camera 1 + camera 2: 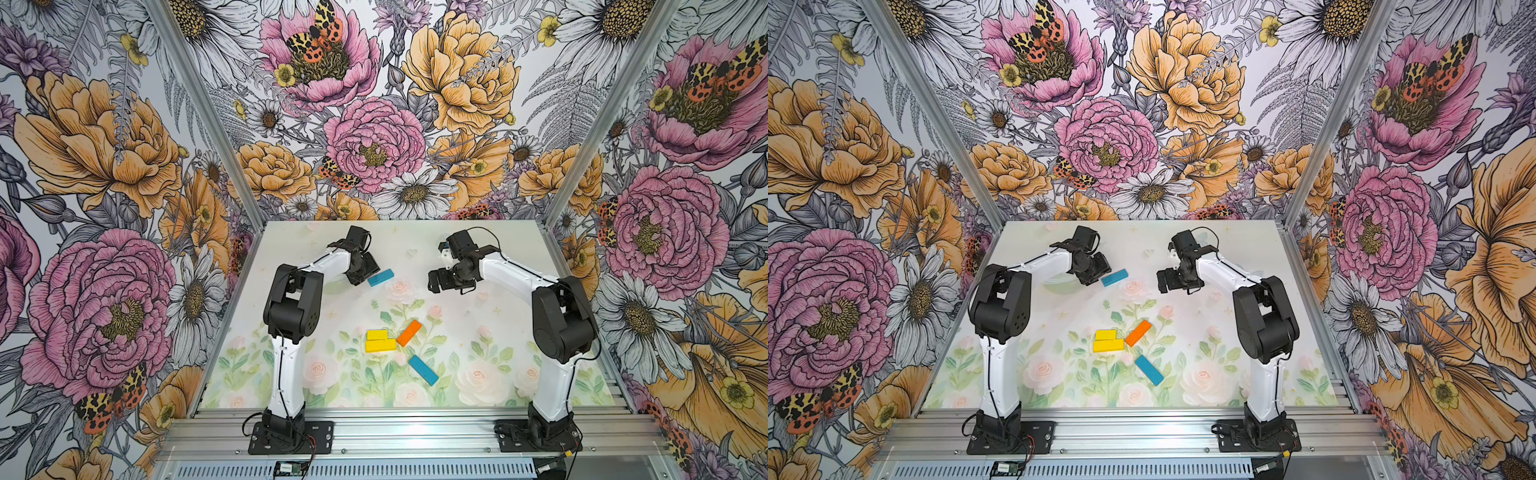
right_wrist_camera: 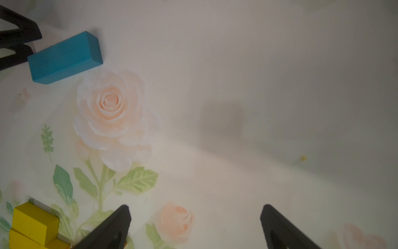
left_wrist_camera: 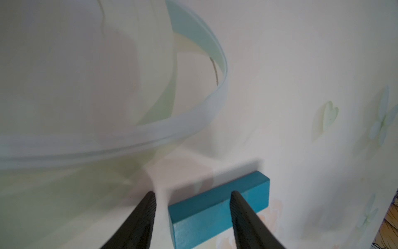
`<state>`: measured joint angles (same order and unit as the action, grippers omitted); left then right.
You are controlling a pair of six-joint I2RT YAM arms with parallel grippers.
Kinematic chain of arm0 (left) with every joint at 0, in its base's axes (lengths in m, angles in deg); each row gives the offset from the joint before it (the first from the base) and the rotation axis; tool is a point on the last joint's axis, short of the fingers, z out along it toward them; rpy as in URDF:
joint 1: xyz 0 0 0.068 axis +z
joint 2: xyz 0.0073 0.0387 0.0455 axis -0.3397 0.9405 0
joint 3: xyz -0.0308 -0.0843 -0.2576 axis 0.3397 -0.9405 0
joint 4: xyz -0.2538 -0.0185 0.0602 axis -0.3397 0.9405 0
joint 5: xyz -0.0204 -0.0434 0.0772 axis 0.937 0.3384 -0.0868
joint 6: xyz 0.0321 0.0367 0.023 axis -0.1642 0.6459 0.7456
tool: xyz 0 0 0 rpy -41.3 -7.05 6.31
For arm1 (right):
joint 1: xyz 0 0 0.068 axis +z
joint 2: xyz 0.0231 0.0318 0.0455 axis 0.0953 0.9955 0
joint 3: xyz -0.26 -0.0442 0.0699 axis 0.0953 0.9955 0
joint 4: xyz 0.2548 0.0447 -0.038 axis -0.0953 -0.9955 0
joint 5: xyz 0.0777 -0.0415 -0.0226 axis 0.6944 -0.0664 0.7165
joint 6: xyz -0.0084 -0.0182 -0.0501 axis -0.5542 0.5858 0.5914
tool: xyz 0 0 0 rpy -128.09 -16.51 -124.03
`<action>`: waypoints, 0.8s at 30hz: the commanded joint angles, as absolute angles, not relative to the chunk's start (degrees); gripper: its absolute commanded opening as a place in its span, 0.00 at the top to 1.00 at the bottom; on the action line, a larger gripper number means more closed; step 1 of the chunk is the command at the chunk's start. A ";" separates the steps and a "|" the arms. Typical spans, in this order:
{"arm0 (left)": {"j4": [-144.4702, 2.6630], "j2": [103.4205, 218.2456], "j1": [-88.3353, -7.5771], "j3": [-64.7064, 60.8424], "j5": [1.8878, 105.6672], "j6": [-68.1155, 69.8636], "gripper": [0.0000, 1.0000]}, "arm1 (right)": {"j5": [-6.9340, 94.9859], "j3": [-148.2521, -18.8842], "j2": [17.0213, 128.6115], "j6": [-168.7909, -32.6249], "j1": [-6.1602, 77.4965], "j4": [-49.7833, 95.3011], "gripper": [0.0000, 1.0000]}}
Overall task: Assemble the number 7 with building blocks
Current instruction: Adjust the building block at the center of the board.
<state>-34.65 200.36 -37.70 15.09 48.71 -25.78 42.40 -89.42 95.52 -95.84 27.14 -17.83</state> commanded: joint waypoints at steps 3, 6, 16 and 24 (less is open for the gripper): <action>-36.01 194.37 -38.94 11.62 48.92 -27.87 0.38 | 42.23 -88.60 94.95 -95.54 26.82 -17.44 0.02; -36.99 194.40 -39.76 10.93 49.53 -28.56 0.38 | 42.28 -88.72 95.04 -95.52 26.82 -17.39 0.02; -38.81 196.81 -39.99 11.08 49.80 -29.50 0.46 | 42.11 -87.97 94.34 -95.64 26.84 -17.39 0.02; -38.81 195.68 -39.38 9.11 48.64 -30.57 0.48 | 41.61 -87.62 94.03 -95.78 26.84 -17.30 0.02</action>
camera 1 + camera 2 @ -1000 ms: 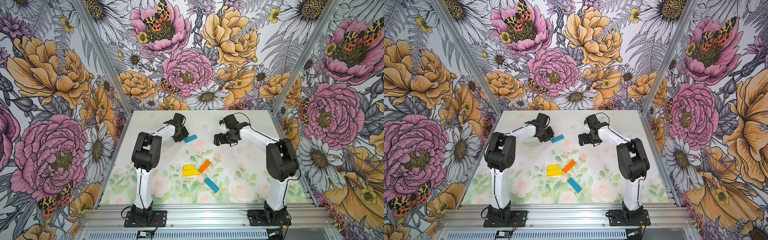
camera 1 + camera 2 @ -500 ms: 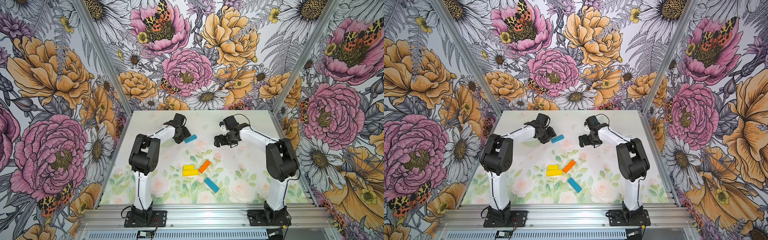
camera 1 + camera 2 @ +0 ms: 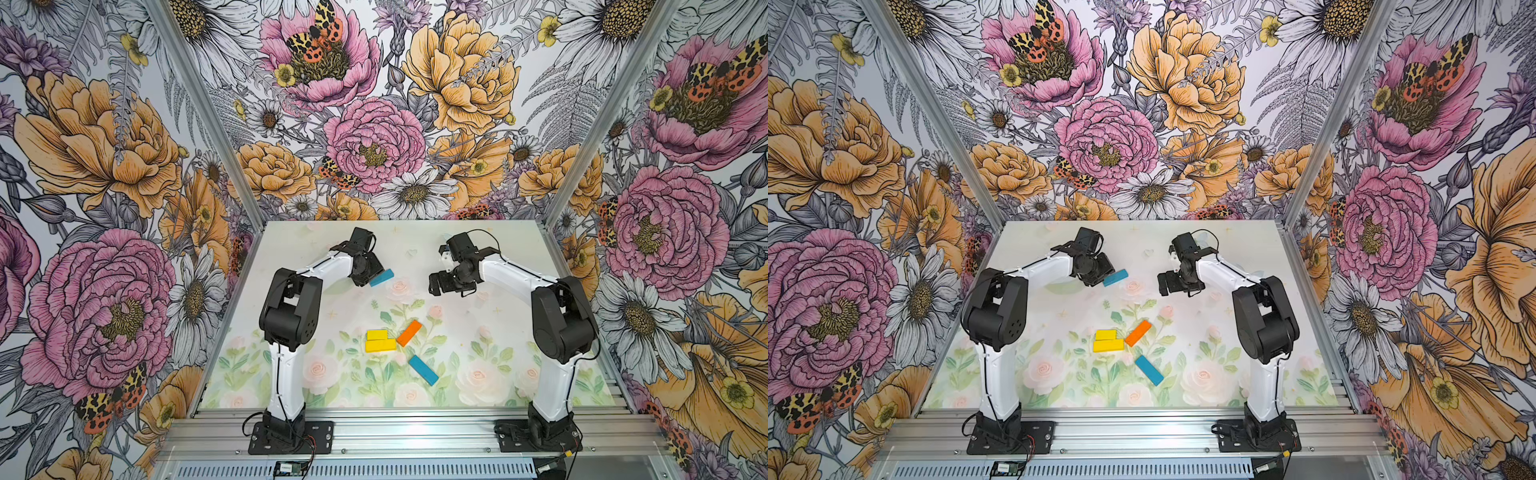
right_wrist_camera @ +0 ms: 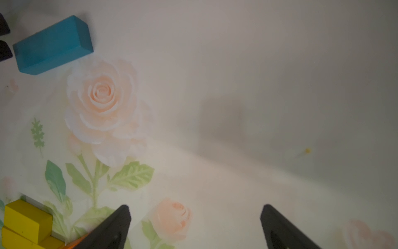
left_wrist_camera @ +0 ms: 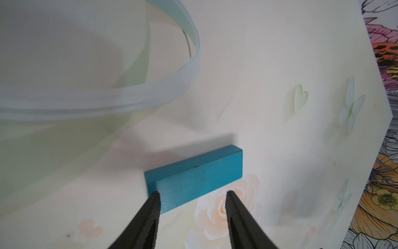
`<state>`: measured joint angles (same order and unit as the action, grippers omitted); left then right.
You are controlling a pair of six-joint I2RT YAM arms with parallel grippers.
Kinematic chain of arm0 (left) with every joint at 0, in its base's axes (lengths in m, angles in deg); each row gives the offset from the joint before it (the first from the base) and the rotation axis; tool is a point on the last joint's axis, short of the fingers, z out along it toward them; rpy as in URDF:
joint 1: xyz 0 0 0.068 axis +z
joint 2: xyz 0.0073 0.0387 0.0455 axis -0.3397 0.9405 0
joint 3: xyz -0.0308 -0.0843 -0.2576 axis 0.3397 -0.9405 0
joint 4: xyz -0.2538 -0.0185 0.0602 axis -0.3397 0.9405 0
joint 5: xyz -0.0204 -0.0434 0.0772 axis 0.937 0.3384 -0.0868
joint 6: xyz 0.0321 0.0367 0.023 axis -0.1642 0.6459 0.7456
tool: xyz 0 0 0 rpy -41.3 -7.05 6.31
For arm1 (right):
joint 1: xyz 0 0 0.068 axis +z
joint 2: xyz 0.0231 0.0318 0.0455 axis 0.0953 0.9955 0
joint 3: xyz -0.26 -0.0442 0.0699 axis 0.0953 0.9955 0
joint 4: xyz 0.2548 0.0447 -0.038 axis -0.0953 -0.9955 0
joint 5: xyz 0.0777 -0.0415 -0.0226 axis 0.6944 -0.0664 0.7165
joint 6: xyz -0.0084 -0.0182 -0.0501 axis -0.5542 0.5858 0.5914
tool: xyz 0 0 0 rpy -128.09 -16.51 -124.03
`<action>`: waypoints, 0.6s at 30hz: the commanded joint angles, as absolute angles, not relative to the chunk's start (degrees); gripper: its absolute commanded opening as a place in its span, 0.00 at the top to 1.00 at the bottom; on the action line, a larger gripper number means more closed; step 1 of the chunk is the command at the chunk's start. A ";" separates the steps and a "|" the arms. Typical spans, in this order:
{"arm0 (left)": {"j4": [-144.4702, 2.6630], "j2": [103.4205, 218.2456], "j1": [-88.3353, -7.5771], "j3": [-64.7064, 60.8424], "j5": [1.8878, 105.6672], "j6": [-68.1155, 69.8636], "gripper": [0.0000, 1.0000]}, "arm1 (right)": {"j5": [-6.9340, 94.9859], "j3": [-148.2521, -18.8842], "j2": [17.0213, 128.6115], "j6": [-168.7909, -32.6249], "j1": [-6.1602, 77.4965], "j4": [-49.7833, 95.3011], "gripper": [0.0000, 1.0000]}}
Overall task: Assemble the number 7 with building blocks
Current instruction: Adjust the building block at the center of the board.
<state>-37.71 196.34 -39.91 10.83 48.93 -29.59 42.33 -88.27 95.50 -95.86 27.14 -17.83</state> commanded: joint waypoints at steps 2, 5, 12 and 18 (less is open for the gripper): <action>-38.69 194.60 -39.20 8.08 48.30 -31.29 0.48 | 41.62 -87.80 94.19 -95.80 26.83 -17.35 0.02; -38.73 193.30 -39.02 6.82 47.51 -31.66 0.45 | 41.76 -88.18 94.51 -95.80 26.87 -17.38 0.02; -39.06 193.76 -38.60 6.77 47.42 -31.49 0.44 | 41.88 -89.07 95.13 -95.68 26.89 -17.40 0.02; -39.64 196.32 -38.49 9.19 48.55 -30.97 0.49 | 41.87 -89.06 95.09 -95.54 26.85 -17.54 0.02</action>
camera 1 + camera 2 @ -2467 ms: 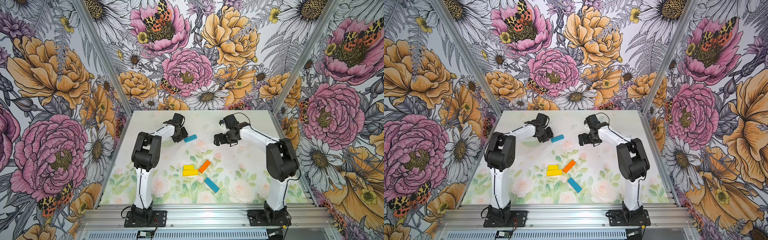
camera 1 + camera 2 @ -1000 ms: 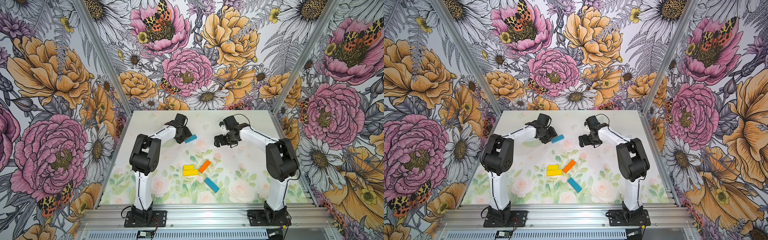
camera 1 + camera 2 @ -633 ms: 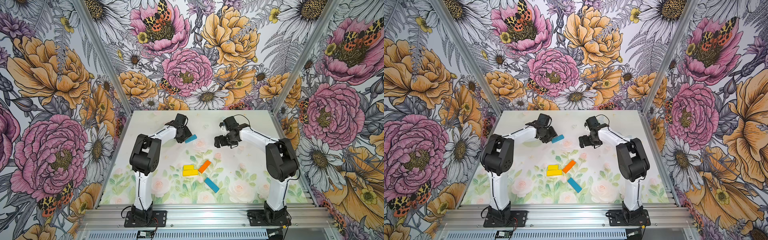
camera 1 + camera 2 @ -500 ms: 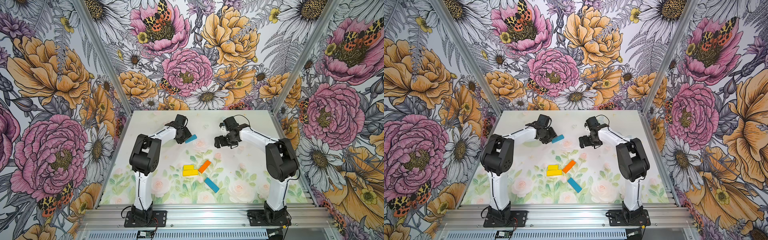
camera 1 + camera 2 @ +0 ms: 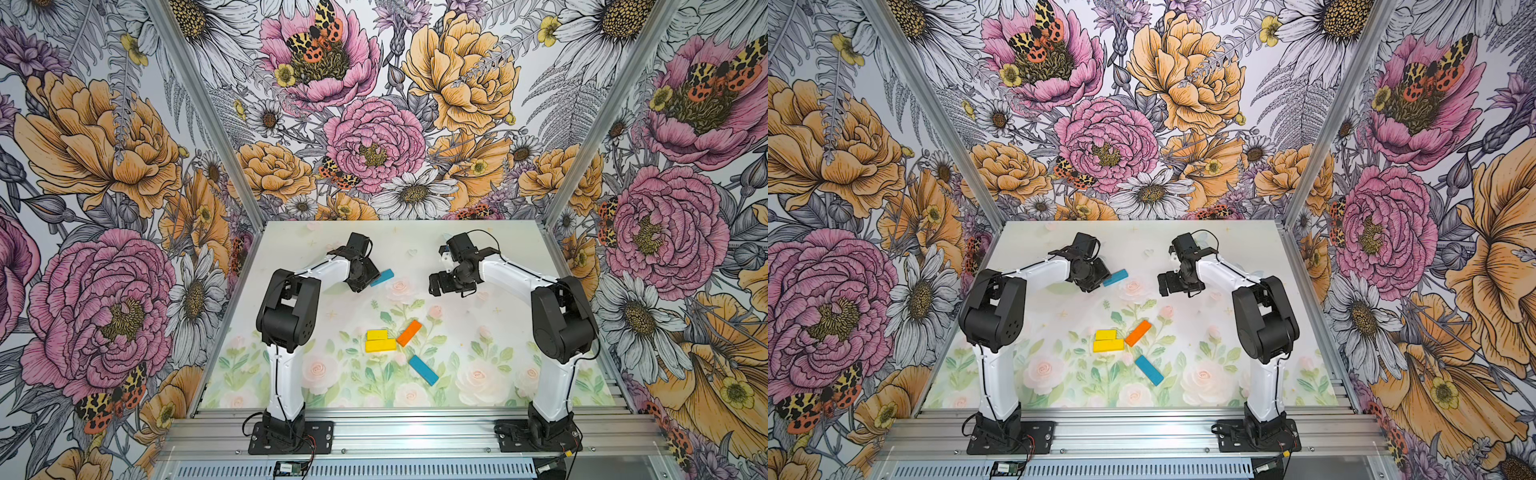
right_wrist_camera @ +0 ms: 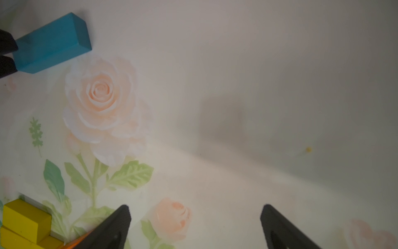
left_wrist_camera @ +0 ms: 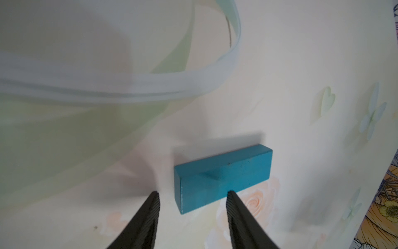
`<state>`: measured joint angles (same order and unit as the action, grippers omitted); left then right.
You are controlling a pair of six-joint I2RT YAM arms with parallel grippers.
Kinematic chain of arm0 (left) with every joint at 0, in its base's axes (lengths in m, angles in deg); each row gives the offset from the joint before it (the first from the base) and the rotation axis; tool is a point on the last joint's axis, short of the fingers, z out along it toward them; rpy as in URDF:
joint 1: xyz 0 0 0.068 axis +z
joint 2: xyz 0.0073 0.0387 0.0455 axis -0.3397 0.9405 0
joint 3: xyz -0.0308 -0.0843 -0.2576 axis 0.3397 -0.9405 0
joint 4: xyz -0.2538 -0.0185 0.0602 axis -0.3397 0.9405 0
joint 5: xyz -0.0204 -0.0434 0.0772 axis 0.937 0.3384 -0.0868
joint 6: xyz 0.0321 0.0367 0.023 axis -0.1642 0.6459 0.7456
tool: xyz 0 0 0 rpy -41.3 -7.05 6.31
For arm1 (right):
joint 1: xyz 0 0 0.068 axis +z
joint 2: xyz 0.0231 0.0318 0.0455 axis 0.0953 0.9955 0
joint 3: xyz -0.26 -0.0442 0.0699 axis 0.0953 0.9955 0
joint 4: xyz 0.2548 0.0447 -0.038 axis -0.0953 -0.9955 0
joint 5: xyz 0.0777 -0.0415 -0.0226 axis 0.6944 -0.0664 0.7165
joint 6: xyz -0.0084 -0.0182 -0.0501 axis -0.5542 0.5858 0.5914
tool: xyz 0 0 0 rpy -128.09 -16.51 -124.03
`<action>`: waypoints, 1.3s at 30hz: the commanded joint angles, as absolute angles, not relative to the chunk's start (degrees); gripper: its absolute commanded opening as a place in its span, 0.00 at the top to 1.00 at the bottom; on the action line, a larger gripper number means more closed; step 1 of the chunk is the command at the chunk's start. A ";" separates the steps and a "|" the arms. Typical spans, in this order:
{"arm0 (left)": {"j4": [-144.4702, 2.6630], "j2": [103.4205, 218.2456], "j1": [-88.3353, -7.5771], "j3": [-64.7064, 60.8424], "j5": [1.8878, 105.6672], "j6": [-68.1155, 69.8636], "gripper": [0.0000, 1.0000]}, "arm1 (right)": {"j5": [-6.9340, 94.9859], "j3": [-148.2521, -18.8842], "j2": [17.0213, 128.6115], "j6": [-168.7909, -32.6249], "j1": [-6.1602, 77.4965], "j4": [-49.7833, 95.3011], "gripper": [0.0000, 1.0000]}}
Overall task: Assemble the number 7 with building blocks
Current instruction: Adjust the building block at the center of the board.
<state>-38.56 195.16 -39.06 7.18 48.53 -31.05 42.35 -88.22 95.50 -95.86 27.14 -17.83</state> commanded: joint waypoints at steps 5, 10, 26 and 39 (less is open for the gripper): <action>-39.91 198.05 -38.76 10.22 49.54 -31.05 0.52 | 41.70 -88.93 94.98 -95.54 26.79 -17.48 0.02; -40.26 198.93 -38.58 10.53 49.61 -30.95 0.52 | 41.61 -88.91 95.11 -95.59 26.75 -17.48 0.02; -40.13 203.32 -36.83 15.70 51.36 -28.42 0.68 | 41.39 -89.16 95.33 -95.53 26.69 -17.62 0.02; -40.21 207.51 -36.47 21.13 54.66 -27.97 0.70 | 41.39 -90.02 95.90 -95.79 26.62 -17.83 0.02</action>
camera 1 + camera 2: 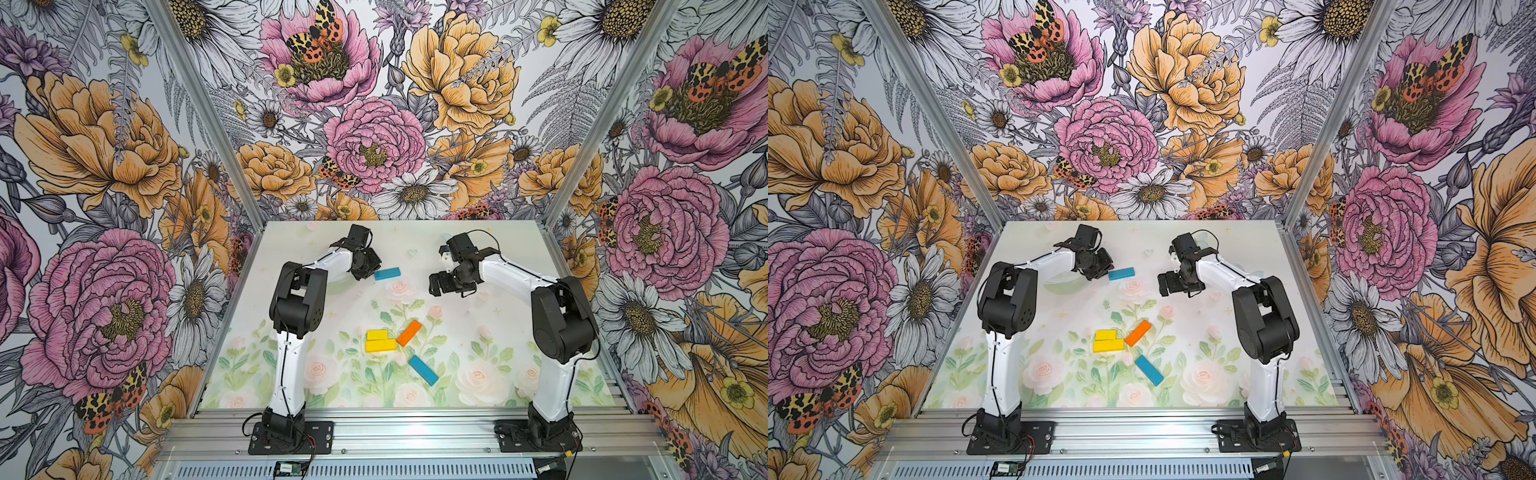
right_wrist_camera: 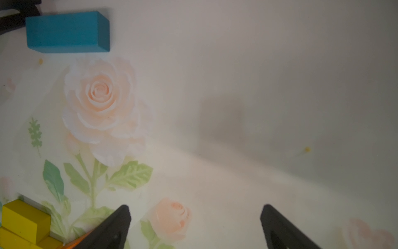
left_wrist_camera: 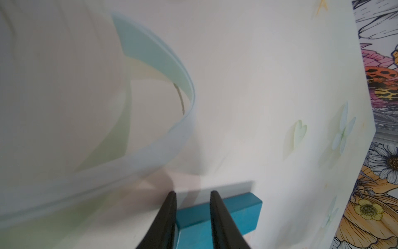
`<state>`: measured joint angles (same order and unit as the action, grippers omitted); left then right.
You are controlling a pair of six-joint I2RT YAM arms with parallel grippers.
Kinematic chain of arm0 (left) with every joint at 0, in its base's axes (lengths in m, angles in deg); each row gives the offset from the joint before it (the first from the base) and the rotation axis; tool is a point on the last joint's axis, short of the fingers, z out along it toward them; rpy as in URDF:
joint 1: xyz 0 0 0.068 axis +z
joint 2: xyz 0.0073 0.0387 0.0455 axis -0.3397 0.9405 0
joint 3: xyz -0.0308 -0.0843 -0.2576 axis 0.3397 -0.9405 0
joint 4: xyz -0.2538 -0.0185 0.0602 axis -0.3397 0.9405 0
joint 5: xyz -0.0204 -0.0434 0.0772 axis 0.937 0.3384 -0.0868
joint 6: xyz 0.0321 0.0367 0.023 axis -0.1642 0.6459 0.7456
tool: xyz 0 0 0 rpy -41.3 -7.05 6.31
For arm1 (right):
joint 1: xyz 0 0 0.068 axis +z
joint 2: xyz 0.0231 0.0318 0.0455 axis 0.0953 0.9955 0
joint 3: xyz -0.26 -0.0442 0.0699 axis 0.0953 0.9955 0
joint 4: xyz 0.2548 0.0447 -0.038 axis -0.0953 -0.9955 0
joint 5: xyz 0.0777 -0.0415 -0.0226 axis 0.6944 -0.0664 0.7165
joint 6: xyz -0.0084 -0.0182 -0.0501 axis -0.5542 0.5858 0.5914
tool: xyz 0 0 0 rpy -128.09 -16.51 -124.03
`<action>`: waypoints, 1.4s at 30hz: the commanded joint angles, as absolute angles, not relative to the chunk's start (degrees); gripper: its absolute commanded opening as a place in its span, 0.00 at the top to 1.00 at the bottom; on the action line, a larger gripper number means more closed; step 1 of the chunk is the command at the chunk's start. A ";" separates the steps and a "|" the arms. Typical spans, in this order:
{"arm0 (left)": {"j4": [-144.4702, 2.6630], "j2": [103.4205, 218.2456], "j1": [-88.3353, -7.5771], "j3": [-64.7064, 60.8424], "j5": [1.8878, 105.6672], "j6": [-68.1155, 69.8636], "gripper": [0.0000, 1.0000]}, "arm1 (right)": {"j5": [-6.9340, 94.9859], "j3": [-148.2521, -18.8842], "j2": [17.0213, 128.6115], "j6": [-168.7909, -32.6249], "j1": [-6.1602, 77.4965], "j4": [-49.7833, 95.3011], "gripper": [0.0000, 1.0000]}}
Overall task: Assemble the number 7 with building blocks
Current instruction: Adjust the building block at the center of the board.
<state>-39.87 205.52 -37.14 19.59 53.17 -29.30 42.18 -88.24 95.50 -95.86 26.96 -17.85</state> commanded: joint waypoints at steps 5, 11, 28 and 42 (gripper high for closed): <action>-40.13 208.99 -36.32 23.42 55.61 -28.22 0.70 | 41.76 -90.79 96.11 -96.06 26.57 -17.92 0.02; -40.18 209.36 -36.11 24.46 55.84 -28.22 0.68 | 44.10 -94.73 97.74 -96.70 26.65 -17.96 0.05; -39.16 190.07 -29.72 5.19 60.80 -20.83 0.53 | 57.69 -124.80 119.14 -103.97 31.09 -18.70 0.38; -39.16 178.49 -30.58 -5.50 60.89 -18.87 0.58 | 53.47 -140.26 132.08 -104.38 32.25 -18.97 0.40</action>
